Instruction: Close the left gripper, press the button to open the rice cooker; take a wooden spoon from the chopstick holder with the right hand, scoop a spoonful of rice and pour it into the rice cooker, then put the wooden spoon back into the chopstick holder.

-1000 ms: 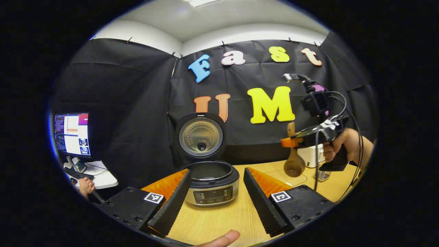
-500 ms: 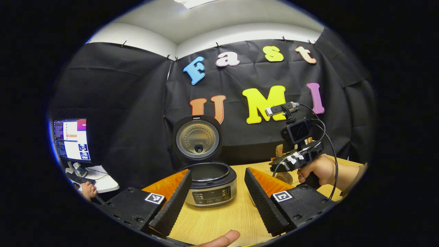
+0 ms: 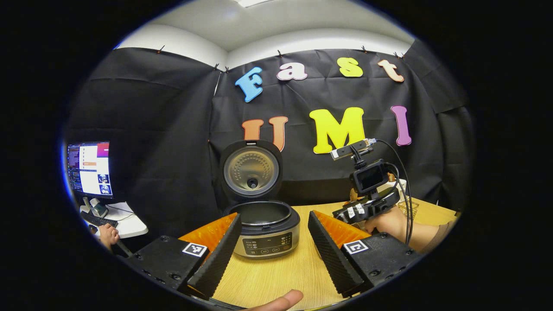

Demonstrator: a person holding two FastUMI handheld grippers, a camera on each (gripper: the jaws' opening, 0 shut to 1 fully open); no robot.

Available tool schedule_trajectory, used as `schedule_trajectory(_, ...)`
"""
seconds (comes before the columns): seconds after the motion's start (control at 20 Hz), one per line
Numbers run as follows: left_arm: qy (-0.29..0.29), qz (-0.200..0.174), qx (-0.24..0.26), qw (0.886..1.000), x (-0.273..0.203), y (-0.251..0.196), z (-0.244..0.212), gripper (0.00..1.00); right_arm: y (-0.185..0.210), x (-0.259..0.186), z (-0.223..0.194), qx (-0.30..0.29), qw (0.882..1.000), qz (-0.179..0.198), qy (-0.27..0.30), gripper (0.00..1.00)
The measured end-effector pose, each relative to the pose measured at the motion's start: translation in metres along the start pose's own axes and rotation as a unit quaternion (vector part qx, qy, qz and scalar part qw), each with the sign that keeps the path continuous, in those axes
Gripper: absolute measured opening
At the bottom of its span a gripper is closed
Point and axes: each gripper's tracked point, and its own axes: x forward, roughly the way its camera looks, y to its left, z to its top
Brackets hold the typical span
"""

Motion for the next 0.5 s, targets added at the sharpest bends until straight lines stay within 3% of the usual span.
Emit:
schedule_trajectory(0.35, 0.009, -0.006, -0.028, 1.0, 0.002, 0.008, -0.005, 0.98, 0.031, -0.001, -0.008, 0.067, 0.996, 0.031, 0.039, 0.1)
schedule_trajectory(0.5, 0.009, -0.004, -0.038, 0.999, 0.002, 0.012, -0.004, 0.98, 0.043, -0.007, -0.011, 0.109, 0.99, 0.066, 0.052, 0.1)
